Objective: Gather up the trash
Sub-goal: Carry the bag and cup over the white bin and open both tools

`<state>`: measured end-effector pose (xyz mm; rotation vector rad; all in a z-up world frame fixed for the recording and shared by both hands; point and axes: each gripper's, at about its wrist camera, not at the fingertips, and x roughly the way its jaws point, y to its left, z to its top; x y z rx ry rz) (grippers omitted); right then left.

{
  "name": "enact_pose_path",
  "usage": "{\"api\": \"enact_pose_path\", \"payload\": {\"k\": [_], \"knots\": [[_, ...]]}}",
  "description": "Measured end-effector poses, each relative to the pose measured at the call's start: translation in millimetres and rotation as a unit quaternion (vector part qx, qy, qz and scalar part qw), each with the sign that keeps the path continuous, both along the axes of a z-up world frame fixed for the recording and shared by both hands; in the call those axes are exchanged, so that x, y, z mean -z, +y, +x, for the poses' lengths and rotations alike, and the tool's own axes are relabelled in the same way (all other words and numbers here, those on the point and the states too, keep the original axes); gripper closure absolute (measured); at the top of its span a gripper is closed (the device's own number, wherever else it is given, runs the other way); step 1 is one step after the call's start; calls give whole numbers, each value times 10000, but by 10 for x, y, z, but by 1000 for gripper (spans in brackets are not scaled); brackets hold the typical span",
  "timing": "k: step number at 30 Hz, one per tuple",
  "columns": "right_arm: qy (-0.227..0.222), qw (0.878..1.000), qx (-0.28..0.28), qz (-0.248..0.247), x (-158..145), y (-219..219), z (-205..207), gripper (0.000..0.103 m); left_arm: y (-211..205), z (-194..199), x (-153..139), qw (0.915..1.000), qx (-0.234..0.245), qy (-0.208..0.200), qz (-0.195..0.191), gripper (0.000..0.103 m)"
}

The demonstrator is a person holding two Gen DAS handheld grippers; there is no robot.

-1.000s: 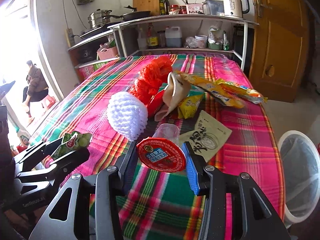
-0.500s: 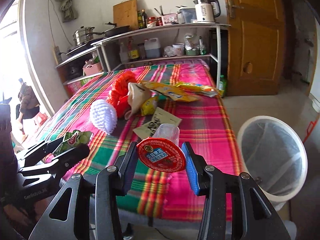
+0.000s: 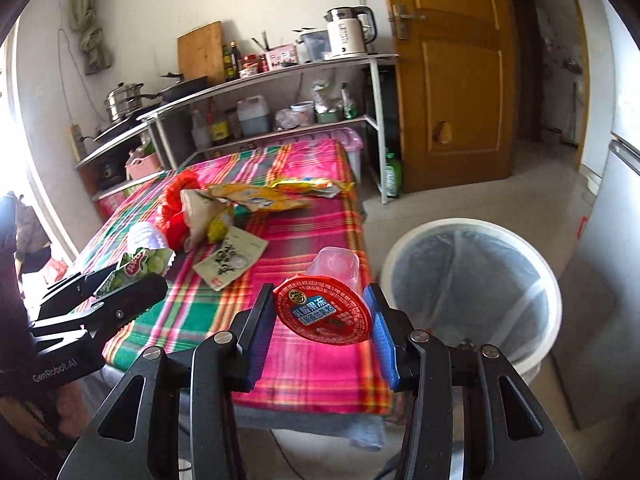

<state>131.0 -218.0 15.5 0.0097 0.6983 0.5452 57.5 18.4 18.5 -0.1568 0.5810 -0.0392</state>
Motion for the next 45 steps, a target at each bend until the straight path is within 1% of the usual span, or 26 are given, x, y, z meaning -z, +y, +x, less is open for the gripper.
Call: {"api": "enact_pose_path", "payload": {"k": [10,18,27,38,45], "knots": [[88,9986,518,-1,68,-415,233,57,-418,389,-38,9986,516,-64,61,39],[237,9958,882,-10,194,-719,425,57,-768,720,16,9958,908,5,65,39],[454,9925,1136,-16,375,-977,612,57,-1075,1016,113,9920,1256,132,47,39],[801,9887,1267,-56,596,-1110,818,57,-1287,1339,268,9888,1442,389,-23,38],[887,9874,1308,-70,662,-1144,860,57,-1368,1437,318,9873,1510,497,-39,36]]}}
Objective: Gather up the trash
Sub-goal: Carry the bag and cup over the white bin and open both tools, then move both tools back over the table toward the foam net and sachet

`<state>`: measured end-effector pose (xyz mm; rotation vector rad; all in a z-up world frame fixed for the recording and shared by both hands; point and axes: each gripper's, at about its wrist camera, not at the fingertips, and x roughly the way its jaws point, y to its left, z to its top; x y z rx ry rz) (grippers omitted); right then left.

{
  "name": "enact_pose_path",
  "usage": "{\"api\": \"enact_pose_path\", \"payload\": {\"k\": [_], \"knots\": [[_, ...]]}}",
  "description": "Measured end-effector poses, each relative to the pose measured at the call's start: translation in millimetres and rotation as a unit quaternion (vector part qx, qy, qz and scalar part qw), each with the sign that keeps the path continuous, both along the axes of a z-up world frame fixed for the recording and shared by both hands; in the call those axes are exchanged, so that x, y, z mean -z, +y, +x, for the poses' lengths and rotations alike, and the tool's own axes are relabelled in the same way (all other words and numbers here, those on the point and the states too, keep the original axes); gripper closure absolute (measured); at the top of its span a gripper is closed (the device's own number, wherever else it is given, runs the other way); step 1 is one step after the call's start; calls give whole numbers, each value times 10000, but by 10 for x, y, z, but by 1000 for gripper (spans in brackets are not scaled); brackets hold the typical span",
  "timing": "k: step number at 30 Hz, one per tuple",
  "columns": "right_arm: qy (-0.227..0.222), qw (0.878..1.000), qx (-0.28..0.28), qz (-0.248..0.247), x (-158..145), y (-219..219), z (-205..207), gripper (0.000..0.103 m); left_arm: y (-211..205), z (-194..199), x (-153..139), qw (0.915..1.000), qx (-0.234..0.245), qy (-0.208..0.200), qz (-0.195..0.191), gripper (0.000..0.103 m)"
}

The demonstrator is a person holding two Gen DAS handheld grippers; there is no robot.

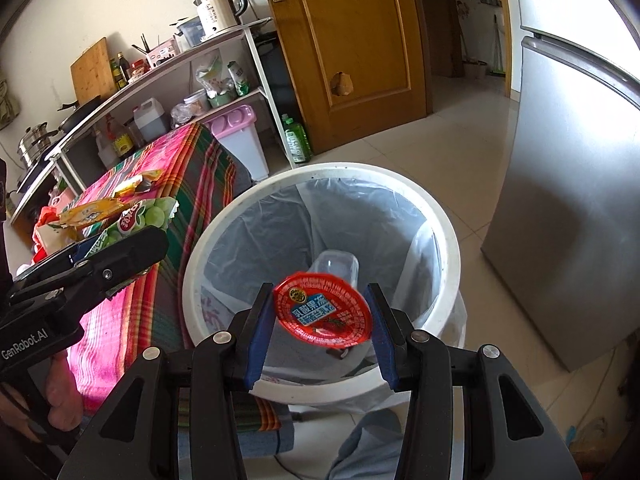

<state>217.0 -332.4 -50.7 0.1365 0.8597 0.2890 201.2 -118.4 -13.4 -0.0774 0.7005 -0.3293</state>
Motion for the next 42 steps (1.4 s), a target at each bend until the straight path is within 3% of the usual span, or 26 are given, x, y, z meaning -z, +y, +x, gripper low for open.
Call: {"api": "enact_pose_path", "payload": {"k": [16,31,42], "knots": [[-176,9998,25,23,-121,-54,-100,54,30,21,-12,9999,10,62,-150,31],[-641,9973,-347,28,-430,175,-401,54,359,-467,-205,9984,-417,-279,-270,31],[-653,9942,-851,-87,-505,620,-524,54,819,-816,-265,9948,-912,-370,-249,31]]}}
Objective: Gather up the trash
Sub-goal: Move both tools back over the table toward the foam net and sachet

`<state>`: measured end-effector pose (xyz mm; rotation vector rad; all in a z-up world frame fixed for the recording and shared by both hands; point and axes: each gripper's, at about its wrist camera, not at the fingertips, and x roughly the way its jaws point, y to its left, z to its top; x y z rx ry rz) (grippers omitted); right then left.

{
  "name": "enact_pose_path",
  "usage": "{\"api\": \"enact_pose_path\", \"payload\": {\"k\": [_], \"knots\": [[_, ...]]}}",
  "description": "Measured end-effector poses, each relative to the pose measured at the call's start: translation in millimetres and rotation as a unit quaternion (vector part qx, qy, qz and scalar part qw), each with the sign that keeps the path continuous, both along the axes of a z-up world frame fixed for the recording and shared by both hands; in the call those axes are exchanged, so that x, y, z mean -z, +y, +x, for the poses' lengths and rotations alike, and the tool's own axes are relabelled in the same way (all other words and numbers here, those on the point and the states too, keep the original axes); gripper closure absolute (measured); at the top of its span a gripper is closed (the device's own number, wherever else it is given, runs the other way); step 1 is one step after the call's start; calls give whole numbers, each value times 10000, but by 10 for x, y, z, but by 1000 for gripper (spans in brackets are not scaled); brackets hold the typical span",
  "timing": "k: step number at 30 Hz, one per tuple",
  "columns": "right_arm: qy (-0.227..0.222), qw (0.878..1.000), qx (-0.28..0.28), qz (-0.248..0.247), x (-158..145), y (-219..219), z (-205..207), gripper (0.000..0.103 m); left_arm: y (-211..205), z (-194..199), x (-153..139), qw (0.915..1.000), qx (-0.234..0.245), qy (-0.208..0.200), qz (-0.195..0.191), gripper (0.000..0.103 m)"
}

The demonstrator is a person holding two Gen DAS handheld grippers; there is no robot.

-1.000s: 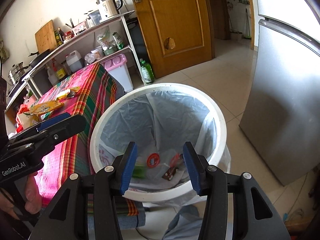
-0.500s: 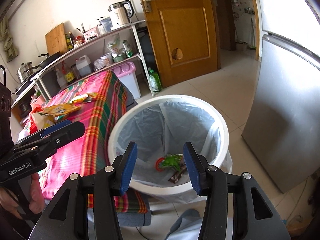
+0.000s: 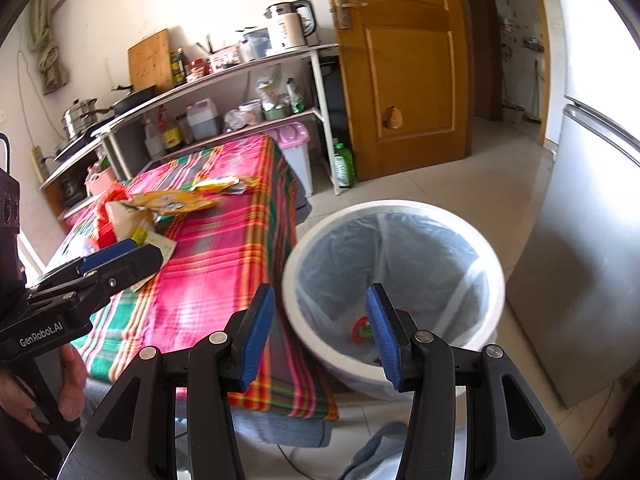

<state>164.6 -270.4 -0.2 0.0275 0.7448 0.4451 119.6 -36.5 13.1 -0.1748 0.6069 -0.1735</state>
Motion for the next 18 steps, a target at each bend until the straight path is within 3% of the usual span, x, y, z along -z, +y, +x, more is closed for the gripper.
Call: {"api": "enact_pose_path", "payload": {"k": [18], "knots": [[57,9970,-771,86,-18,631,-85,54,804,-480,51,9937,-1105,-34,167,31]]}}
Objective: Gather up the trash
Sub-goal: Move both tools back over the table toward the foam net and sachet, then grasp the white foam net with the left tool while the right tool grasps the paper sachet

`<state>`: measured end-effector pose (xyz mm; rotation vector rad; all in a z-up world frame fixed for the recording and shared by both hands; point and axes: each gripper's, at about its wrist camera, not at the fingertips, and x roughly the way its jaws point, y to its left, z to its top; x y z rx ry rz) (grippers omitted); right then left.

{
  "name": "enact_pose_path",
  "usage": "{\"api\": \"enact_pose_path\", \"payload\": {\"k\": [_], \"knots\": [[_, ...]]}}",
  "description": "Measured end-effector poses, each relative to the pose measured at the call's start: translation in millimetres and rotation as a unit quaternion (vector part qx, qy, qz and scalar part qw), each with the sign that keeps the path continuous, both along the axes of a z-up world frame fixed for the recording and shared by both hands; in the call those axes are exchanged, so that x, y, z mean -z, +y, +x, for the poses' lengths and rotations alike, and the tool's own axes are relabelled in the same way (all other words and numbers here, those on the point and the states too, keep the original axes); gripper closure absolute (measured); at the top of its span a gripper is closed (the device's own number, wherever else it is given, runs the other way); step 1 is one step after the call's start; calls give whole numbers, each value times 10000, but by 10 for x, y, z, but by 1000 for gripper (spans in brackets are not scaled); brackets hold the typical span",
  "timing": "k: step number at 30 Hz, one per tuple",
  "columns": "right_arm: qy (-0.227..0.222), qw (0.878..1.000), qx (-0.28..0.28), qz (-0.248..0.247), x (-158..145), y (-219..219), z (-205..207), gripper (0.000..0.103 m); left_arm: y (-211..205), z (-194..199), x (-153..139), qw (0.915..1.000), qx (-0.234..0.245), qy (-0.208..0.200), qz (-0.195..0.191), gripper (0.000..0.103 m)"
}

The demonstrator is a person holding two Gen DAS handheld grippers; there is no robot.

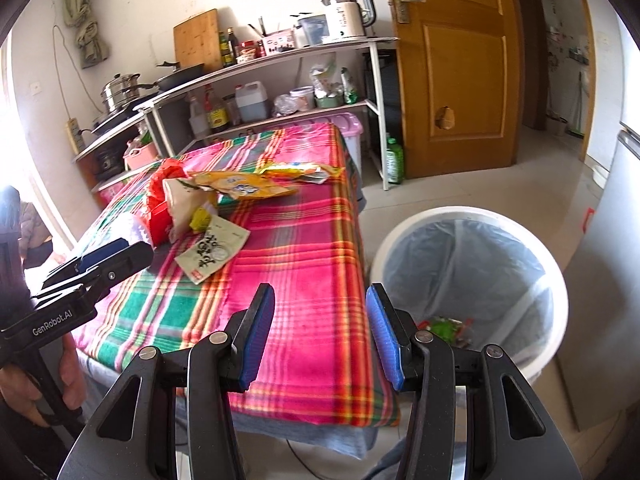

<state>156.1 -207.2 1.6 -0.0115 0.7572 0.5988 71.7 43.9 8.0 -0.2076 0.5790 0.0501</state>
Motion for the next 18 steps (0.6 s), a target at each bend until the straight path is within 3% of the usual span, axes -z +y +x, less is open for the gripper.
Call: {"api": "enact_pose_path", "payload": {"k": [18], "knots": [[218,9987,-463,-46,82,635,102,54,681,-66,106,9964,-826,149,119,31]]}}
